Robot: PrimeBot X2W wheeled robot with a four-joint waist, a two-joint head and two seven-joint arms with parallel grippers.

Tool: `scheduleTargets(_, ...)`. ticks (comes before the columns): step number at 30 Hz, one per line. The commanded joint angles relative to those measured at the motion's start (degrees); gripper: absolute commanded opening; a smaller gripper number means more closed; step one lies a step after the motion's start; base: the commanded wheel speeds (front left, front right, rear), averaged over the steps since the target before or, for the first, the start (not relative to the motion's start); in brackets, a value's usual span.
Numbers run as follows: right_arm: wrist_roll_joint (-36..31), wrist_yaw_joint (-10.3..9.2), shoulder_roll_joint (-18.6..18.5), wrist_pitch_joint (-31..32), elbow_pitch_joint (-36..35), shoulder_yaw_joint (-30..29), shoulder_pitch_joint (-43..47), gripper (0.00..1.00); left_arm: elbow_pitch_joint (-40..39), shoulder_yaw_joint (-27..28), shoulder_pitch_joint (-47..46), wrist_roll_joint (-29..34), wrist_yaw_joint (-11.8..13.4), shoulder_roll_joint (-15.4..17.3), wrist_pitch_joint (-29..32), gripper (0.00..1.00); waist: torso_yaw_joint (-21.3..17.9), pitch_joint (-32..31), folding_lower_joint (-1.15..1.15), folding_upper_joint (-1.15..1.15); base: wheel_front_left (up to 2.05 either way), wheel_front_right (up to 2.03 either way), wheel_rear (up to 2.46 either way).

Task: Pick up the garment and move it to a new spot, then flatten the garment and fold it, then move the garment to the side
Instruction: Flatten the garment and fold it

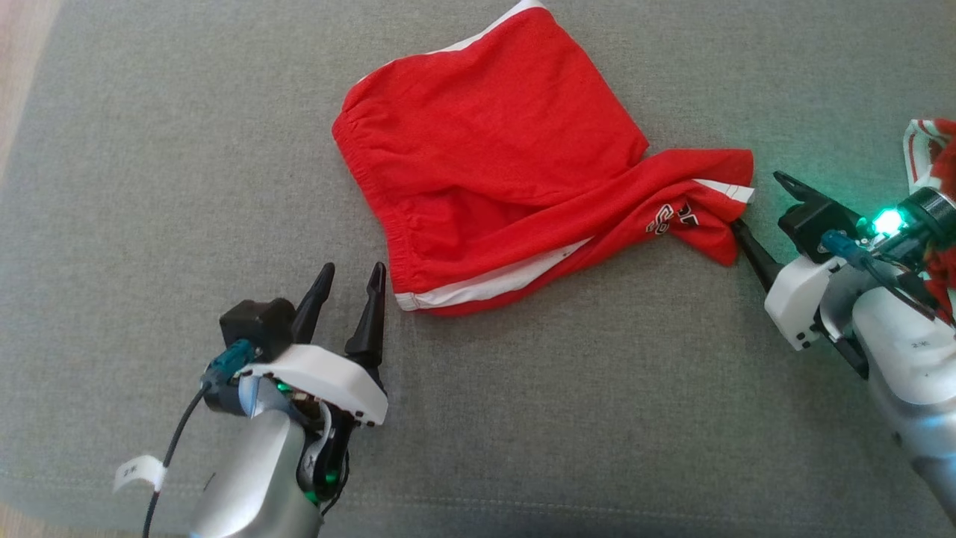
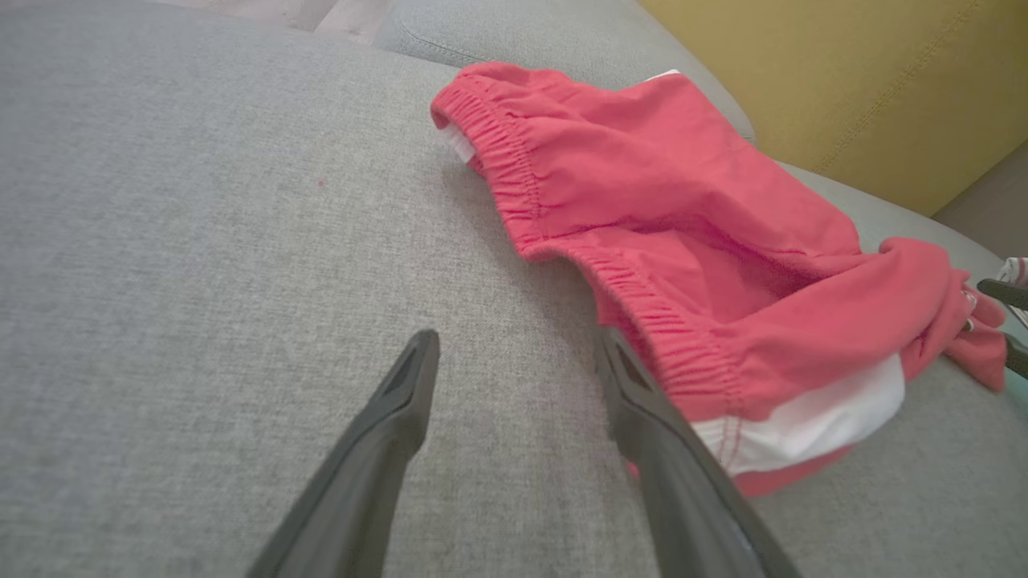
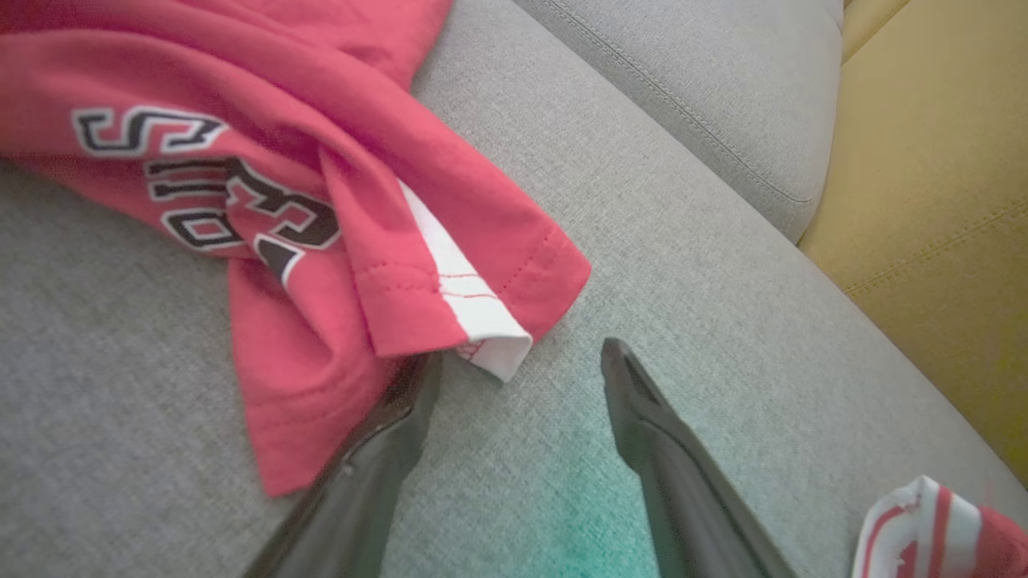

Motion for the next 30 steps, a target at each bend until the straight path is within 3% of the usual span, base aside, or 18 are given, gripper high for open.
scheduleTargets(1,-0.41,0.11,-1.15,-0.43,-0.96,0.56,0.54,1.00,-1.42,1.83,-1.47,0.28,-0.09,0.67,-0.71,1.00,0.07,0.00,0.00,0.00,0.00,0.00,0.00)
scheduleTargets(7,-0.69,0.11,-0.97,-0.96,-0.14,0.99,-0.03,1.00,-1.40,1.88,-1.50,0.29,-0.05,0.67,-0.71,1.00,0.39,0.06,0.00,0.00,0.00,0.00,0.00)
scheduleTargets(8,-0.72,0.11,-0.94,-1.01,-0.02,1.02,-0.13,0.91,-1.40,1.90,-1.53,0.29,-0.06,0.67,-0.71,1.00,0.45,0.13,0.00,0.00,0.00,0.00,0.00)
scheduleTargets(9,-0.74,0.11,-0.92,-1.05,0.10,1.05,-0.23,0.51,-1.39,1.91,-1.57,0.29,-0.06,0.67,-0.71,1.00,0.51,0.19,0.00,0.00,0.00,0.00,0.00)
scheduleTargets(11,-0.72,0.11,-0.93,-1.12,0.36,1.11,-0.39,0.00,-1.38,1.94,-1.65,0.22,-0.06,0.67,-0.71,1.00,0.64,0.27,0.00,0.00,0.00,0.00,0.00)
scheduleTargets(20,-0.95,0.11,-1.21,-2.05,1.42,0.74,-0.64,0.00,-1.31,2.05,-1.56,-0.07,0.15,0.67,-0.71,1.00,0.66,-0.22,0.00,0.00,0.00,0.00,0.00)
scheduleTargets(30,-2.19,0.11,0.06,-5.90,-0.28,-7.20,1.92,0.00,-1.52,2.36,-0.89,-0.37,0.43,0.67,-0.71,1.00,-0.28,-2.39,0.00,0.00,0.00,0.00,0.00)
